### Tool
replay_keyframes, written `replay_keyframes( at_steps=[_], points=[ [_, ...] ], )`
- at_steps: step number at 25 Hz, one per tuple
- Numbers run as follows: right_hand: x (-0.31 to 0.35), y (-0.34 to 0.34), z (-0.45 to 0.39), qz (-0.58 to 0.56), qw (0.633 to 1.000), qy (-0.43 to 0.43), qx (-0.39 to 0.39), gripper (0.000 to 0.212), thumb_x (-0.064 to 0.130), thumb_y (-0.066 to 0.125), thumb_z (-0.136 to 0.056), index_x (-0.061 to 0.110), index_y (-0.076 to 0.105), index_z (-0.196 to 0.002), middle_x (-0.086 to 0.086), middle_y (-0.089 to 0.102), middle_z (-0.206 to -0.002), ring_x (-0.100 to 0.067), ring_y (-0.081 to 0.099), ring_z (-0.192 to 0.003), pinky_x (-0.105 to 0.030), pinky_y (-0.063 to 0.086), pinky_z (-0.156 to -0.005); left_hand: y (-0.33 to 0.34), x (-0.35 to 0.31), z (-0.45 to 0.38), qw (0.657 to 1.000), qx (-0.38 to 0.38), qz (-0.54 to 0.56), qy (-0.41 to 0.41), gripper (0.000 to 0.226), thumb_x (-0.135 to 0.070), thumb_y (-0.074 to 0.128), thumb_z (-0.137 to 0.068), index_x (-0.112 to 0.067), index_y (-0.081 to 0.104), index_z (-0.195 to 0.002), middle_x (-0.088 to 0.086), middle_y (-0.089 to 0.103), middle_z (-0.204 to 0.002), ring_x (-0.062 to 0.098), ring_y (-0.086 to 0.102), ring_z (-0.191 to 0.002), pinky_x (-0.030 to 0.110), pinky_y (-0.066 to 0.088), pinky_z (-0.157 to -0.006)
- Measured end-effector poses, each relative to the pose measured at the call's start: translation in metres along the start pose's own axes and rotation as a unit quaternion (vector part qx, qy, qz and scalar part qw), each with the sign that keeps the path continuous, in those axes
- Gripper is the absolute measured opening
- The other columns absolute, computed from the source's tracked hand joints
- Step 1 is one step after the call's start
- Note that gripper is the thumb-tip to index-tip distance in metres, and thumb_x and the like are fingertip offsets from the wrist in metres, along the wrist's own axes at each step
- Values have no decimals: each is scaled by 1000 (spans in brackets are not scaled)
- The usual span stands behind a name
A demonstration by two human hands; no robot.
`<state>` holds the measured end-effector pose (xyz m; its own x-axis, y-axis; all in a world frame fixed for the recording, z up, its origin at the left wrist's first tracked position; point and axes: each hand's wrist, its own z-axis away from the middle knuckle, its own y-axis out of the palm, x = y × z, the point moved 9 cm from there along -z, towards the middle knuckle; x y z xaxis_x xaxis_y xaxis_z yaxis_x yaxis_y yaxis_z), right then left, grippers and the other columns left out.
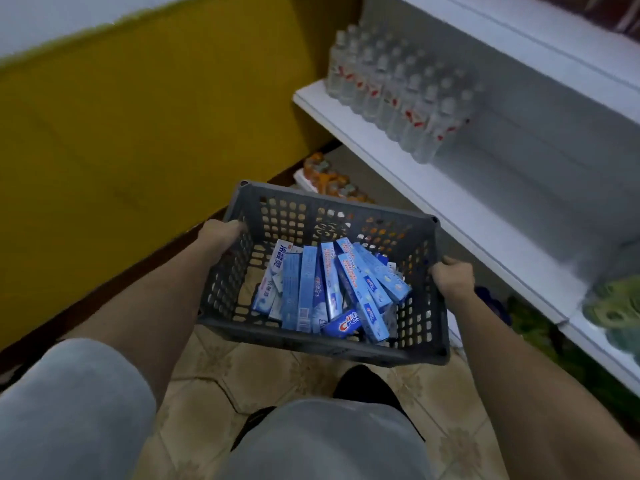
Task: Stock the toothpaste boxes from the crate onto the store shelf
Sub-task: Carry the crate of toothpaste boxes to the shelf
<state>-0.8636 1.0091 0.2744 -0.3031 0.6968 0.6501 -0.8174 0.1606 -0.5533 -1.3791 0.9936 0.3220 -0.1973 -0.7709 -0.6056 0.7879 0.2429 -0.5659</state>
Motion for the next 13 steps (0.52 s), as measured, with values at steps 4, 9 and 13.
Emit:
replay_keyframes(
  at_steps=[4,9,13],
  points=[
    [-27,8,-16,-39,996,59,-54,32,9,60,-83,3,70,-112,-16,67,-96,-28,58,-85,-44,54,-88,70,-38,-71,995,60,-79,-7,71,-49,68,-72,-5,55,-127,18,66,-112,39,63,-97,51,54,-88],
    [-54,34,-43,-86,981,150,-87,38,13,58,-84,21,71,-118,-6,68,-91,-20,60,-68,-35,56,-77,143,-70,-135,982,113,-155,6,64,-52,70,-66,-15,59,-117,11,66,-104,30,64,-88,43,56,-83],
    [-99,70,-77,-56,976,196,-80,31,37,53,-75,48,72,-98,6,72,-80,-16,69,-74,-35,60,-78,213,-97,-179,969,155,-190,25,54,-46,73,-68,-14,65,-111,3,67,-103,19,60,-75,28,53,-66]
  ],
)
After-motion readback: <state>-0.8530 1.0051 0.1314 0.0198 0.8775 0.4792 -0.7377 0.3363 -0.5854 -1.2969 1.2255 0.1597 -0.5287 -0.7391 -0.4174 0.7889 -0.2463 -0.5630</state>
